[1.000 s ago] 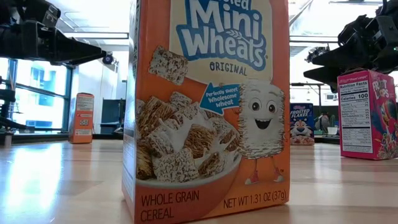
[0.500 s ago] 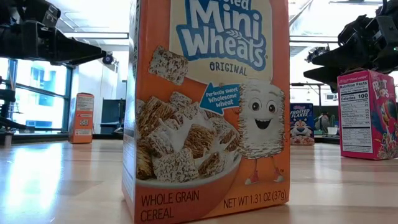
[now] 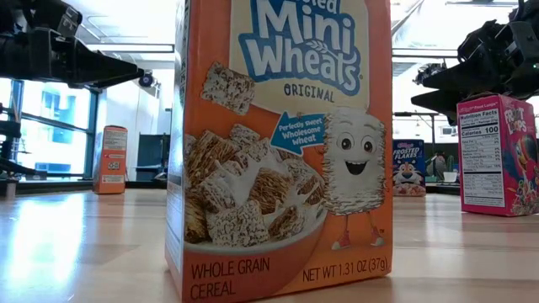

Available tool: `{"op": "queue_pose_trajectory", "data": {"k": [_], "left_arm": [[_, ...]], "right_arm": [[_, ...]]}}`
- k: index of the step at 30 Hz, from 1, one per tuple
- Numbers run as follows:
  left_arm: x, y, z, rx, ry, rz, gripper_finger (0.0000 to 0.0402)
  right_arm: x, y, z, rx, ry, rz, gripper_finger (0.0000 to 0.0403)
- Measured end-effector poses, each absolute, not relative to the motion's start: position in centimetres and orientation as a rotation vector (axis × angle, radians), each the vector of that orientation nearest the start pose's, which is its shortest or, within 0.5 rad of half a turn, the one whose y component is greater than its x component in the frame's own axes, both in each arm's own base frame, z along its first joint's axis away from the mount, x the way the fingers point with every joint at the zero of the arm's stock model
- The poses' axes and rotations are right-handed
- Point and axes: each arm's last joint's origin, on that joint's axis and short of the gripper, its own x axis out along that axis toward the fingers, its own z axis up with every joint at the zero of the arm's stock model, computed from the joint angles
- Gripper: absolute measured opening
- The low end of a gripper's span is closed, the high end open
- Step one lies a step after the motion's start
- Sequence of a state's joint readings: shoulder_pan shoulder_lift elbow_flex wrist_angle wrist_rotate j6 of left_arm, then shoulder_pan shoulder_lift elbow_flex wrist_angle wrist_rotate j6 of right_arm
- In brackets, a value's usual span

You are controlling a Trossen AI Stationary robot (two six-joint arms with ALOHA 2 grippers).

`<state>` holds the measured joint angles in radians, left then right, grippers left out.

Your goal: Stack cereal on shelf

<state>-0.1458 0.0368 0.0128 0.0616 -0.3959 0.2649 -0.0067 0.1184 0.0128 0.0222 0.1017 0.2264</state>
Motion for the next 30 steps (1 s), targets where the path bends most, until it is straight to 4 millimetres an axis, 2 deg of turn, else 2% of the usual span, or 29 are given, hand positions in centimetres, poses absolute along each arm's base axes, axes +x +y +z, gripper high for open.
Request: {"op": "queue_pose_trajectory", "data": {"k": [24,30], "left_arm": [[9.76,-0.3,17.07,0.253,-0.003,0.253,0.0218],[9.75,-0.31,17.09,0.194,-0.011,0.25,0.0218]], "right_arm": [[10.4,-0.36,16.05,0.222,0.071,-0.117,0.0229],[10.4,-0.36,16.05,0.222,0.071,-0.117,0.0229]]}}
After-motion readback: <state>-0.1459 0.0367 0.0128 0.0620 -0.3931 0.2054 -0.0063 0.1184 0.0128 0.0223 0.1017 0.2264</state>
